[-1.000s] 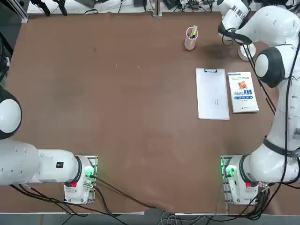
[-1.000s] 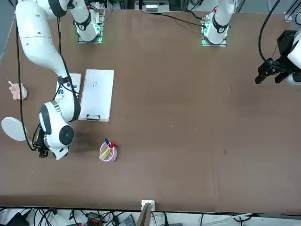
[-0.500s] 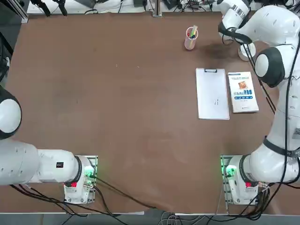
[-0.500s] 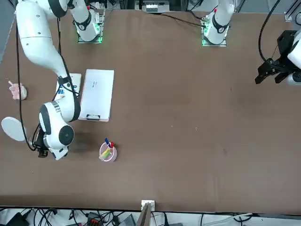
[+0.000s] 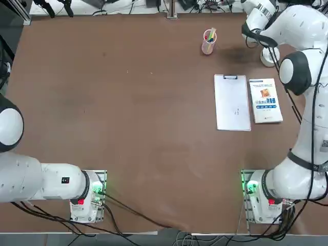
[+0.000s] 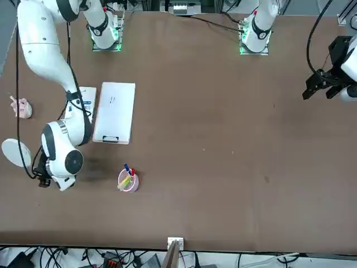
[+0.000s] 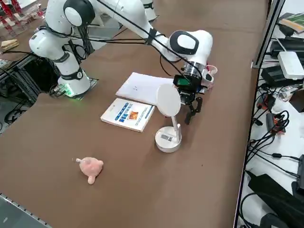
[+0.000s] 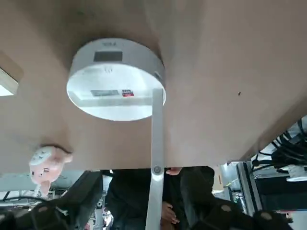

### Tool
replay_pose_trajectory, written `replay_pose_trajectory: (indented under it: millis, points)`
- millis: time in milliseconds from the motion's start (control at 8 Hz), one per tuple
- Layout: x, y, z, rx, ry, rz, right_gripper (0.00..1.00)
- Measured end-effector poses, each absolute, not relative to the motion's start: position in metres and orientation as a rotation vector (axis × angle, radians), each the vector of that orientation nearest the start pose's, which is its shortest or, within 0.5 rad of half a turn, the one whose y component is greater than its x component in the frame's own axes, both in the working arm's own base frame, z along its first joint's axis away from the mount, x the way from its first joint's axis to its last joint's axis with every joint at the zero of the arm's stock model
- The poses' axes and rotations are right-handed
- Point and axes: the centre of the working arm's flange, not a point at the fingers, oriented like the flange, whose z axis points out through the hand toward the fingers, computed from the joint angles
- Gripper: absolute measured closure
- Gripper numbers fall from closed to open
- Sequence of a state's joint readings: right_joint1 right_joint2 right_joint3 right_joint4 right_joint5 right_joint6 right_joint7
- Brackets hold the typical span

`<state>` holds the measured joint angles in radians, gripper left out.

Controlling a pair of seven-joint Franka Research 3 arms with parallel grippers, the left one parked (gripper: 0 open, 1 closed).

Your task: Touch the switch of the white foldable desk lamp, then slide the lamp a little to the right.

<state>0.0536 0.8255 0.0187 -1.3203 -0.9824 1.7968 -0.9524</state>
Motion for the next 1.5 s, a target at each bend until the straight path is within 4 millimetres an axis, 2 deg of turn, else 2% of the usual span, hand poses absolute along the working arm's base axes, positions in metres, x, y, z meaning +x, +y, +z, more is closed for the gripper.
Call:
replay_pose_trajectory:
  millis: [250,500,750,1000,1250,1375,1500]
  points:
    - [0.724,-0.022,0.237,1.760,1.544,-0.849,0.00]
    - [0.723,-0.026,0.219,1.753,1.544,-0.857,0.04]
    - [0.724,-0.030,0.213,1.722,1.537,-0.866,0.12]
    - [0.725,-0.030,0.214,1.717,1.534,-0.865,0.27]
    - [0.726,-0.029,0.215,1.720,1.526,-0.856,0.46]
    - [0.728,-0.026,0.219,1.723,1.513,-0.839,0.67]
    - [0.730,-0.024,0.221,1.721,1.503,-0.829,0.80]
